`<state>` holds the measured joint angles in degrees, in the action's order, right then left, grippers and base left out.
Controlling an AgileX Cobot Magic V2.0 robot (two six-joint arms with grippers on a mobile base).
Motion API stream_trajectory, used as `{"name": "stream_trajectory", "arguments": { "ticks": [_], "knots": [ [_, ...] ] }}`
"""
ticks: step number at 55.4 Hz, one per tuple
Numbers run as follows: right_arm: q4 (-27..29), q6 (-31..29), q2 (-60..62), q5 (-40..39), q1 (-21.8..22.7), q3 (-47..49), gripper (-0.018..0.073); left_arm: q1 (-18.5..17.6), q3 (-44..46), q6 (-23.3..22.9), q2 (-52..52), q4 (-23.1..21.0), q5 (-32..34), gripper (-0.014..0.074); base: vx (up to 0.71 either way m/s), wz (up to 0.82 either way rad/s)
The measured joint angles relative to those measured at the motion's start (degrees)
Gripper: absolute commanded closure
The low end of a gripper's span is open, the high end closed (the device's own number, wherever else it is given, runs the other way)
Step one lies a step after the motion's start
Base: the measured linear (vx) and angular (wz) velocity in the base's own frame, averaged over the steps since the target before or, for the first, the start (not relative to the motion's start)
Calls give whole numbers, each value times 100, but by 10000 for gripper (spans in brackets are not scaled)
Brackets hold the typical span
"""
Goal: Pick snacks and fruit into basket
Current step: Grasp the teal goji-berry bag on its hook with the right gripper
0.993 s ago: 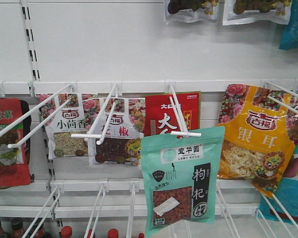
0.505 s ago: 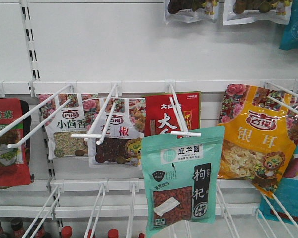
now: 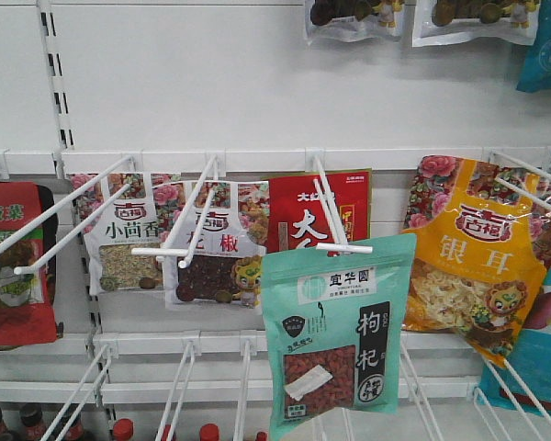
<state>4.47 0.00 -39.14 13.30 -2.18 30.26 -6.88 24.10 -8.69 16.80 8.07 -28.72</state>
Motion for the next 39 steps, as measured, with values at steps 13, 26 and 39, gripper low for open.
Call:
{"name": "stream_trajectory", "arguments": {
  "ticks": [13, 26, 39],
  "knots": [
    [2007, -1487, -873, 528, 0, 680, 57, 0, 0, 0, 0, 0, 0, 579, 0, 0],
    [5898, -6340, -1398, 904, 0, 646, 57, 0, 0, 0, 0, 0, 0, 579, 0, 0],
    [8648, -9215, -1669, 222, 0, 405, 57, 0, 0, 0, 0, 0, 0, 579, 0, 0]
  ]
}}
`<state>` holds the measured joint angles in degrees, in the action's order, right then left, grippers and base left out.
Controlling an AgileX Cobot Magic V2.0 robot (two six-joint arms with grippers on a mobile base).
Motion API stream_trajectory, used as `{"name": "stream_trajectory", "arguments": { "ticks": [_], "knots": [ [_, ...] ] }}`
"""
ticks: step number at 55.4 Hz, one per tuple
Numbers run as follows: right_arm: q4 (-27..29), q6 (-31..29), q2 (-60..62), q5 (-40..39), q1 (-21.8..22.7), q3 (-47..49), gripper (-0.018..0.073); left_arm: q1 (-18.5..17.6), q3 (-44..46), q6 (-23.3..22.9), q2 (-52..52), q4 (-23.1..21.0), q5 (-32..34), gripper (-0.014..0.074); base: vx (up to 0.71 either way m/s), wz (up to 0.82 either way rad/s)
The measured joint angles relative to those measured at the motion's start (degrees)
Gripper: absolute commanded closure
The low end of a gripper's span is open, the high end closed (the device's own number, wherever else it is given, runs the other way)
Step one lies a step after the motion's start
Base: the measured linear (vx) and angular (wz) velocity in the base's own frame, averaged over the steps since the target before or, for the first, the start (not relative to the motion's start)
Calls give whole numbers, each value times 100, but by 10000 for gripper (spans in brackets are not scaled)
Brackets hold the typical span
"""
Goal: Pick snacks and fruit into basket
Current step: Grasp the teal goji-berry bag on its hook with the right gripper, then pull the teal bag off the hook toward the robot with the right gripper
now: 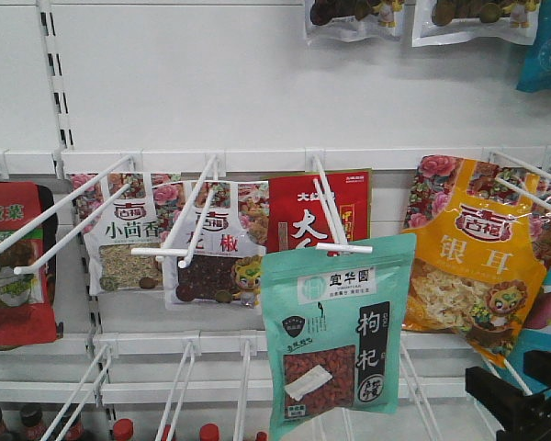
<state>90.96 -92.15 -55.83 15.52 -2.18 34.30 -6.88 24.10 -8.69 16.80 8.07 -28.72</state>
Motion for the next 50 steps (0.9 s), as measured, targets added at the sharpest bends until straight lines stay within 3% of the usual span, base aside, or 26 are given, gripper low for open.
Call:
{"name": "stream_trajectory", "arguments": {
  "ticks": [6, 15, 30, 41, 50],
  "knots": [
    [241, -398, -97, 57, 0, 0, 57, 0, 0, 0, 0, 0, -1, 579, 0, 0],
    [300, -522, -506, 964, 31, 0, 57, 0, 0, 0, 0, 0, -1, 579, 0, 0],
    [366, -766, -1432, 2626, 606, 299, 57, 0, 0, 0, 0, 0, -1, 579, 0, 0],
    [45, -774, -2009, 3697, 835, 893, 57, 0, 0, 0, 0, 0, -1, 579, 0, 0],
    [-266, -612, -2428, 4131, 835, 1236, 50, 0, 0, 0, 0, 0, -1, 579, 0, 0]
  ]
}}
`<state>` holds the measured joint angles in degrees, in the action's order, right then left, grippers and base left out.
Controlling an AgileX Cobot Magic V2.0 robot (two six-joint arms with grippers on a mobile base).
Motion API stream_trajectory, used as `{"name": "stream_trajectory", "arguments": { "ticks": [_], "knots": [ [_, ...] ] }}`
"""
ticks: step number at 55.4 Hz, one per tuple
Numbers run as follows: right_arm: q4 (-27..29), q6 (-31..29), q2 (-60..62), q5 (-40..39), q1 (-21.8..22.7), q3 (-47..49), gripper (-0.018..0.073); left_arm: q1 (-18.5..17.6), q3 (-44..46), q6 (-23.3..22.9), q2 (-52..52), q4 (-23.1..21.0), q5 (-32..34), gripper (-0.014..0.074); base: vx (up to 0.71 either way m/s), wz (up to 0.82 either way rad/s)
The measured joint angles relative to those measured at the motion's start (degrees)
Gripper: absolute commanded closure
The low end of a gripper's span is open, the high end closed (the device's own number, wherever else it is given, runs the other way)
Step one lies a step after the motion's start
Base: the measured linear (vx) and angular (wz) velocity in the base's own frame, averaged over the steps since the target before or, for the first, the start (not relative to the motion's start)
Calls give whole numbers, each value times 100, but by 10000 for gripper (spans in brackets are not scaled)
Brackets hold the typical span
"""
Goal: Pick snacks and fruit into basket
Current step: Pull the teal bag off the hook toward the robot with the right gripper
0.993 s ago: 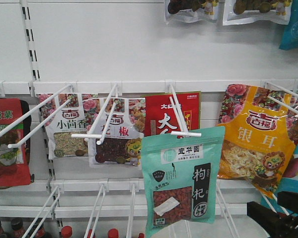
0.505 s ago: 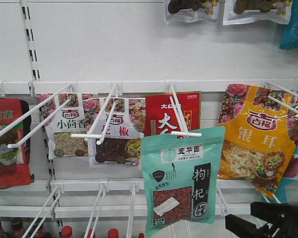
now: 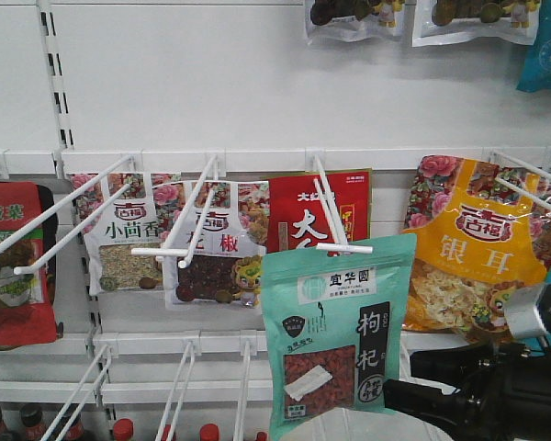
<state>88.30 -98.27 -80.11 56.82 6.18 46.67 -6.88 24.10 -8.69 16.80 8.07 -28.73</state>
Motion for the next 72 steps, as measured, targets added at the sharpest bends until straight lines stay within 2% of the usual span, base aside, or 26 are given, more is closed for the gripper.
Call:
{"name": "stream_trajectory", "arguments": {
  "ticks": [18, 48, 72],
  "knots": [
    [-165, 116, -349, 225, 0, 517, -27, 0, 0, 0, 0, 0, 0, 579, 0, 0],
    [-206, 111, -665, 904, 0, 1140, -26, 0, 0, 0, 0, 0, 0, 579, 0, 0],
    [-201, 92, -842, 779, -528, 1233, -17, 0, 0, 0, 0, 0, 0, 579, 0, 0]
  ]
}}
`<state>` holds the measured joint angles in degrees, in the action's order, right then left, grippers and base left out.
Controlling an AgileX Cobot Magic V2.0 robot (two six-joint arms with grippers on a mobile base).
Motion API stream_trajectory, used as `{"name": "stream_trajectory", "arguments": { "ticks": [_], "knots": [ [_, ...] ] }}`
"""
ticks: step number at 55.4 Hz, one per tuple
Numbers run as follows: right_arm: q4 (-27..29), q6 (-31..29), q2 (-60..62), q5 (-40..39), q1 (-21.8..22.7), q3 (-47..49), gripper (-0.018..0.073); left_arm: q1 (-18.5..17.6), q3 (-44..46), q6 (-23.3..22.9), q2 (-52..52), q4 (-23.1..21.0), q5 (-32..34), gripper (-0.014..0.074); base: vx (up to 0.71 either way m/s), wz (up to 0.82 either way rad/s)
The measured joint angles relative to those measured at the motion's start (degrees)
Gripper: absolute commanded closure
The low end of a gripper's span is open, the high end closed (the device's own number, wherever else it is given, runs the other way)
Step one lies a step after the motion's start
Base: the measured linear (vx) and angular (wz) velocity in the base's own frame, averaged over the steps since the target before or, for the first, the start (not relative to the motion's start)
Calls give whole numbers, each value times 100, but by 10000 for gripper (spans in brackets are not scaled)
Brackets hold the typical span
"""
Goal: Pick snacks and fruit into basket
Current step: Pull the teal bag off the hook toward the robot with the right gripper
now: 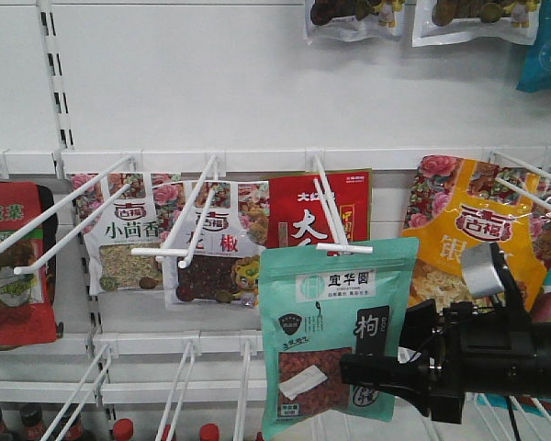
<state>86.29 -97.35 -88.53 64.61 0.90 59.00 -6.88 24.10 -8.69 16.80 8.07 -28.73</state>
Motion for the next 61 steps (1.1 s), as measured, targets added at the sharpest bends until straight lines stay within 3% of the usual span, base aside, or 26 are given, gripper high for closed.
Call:
{"name": "stream_trajectory", "arguments": {
  "ticks": [12, 33, 48, 61],
  "knots": [
    [6, -42, 0, -433, -200, 0, 132, 0, 0, 0, 0, 0, 0, 579, 0, 0],
    [-31, 166, 5, -639, -200, 0, 575, 0, 0, 0, 0, 0, 0, 579, 0, 0],
    [-629, 593, 481, -613, -200, -73, 571, 0, 0, 0, 0, 0, 0, 579, 0, 0],
    [-648, 755, 1520, -795, -200, -917, 568, 0, 0, 0, 0, 0, 0, 579, 0, 0]
  ]
}}
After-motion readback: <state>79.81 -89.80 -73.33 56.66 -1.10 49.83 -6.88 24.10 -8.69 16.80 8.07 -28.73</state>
